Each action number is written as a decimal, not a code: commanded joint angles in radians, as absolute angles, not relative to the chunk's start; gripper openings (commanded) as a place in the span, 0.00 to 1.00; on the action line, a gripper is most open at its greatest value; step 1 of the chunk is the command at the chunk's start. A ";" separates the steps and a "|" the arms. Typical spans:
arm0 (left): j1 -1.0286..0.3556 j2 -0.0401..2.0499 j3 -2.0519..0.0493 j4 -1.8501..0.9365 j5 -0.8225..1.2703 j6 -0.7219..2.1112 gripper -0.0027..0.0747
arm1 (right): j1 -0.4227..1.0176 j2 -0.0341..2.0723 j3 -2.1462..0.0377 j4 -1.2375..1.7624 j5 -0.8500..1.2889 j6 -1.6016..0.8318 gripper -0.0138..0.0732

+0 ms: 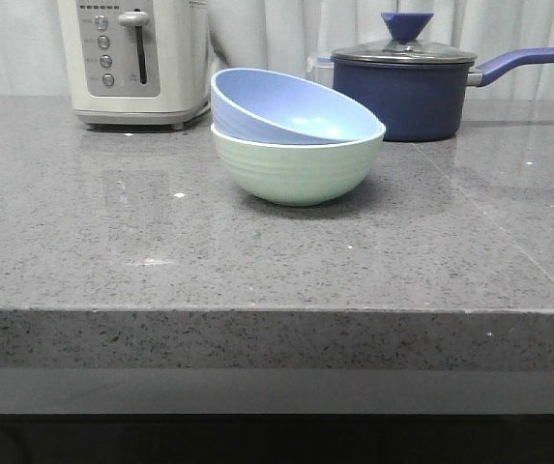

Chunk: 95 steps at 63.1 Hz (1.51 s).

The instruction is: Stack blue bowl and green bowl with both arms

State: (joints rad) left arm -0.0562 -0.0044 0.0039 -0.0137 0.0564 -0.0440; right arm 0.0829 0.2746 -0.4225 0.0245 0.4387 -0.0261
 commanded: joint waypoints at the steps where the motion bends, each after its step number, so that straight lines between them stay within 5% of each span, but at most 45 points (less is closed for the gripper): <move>1: -0.065 -0.024 0.010 -0.019 -0.027 -0.046 0.01 | 0.040 0.193 -0.311 0.019 0.148 -0.031 0.10; 29: -0.065 -0.022 0.010 -0.019 -0.027 -0.046 0.01 | -0.011 -0.030 0.011 0.022 -0.057 -0.031 0.10; 95: -0.065 -0.022 0.010 -0.019 -0.027 -0.046 0.01 | -0.012 -0.030 0.011 0.022 -0.026 -0.031 0.10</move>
State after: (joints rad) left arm -0.0562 -0.0044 0.0039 -0.0137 0.0525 -0.0440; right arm -0.0033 -0.0105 0.0271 0.0245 0.0476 -0.0261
